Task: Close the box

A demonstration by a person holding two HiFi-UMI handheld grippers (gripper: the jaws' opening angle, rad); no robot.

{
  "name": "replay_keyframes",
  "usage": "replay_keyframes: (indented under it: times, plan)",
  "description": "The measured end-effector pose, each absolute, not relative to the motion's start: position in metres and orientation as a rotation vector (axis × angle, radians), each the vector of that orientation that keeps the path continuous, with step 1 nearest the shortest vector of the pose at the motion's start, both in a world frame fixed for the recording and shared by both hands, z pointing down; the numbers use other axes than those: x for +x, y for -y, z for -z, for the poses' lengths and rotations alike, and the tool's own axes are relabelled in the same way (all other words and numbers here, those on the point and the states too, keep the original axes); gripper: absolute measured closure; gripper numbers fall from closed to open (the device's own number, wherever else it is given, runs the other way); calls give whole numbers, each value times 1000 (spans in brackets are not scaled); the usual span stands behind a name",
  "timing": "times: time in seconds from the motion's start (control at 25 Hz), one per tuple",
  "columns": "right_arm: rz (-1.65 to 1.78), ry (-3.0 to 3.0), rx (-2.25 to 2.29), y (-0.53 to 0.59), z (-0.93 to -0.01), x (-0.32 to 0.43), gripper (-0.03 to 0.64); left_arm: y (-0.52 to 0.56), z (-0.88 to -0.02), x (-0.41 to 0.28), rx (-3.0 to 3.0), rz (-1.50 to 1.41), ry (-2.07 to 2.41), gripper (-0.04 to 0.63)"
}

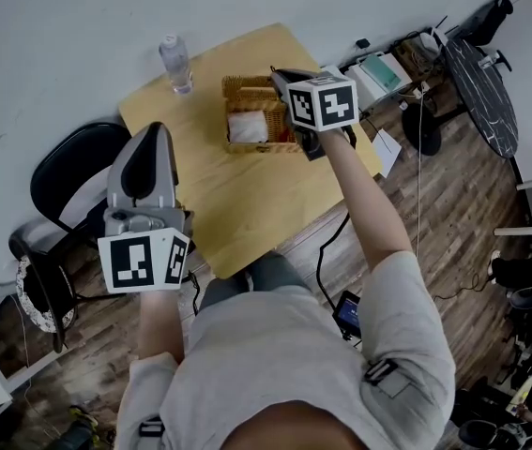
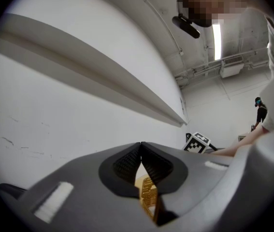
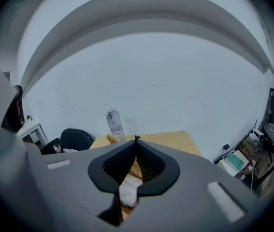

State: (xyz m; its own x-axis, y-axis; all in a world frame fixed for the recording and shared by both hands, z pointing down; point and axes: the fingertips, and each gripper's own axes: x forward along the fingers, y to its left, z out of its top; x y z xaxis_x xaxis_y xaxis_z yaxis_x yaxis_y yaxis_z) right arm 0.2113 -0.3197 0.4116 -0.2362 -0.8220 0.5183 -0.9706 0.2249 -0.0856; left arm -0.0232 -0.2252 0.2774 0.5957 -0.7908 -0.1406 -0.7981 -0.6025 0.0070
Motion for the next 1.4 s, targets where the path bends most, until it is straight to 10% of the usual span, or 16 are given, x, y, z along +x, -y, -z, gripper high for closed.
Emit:
replay_keyframes:
  times: [1.4]
  plan:
    - [-625,2043,1828,234,-472,184,601,197,-289,-44,-2826,-173,-1260,537]
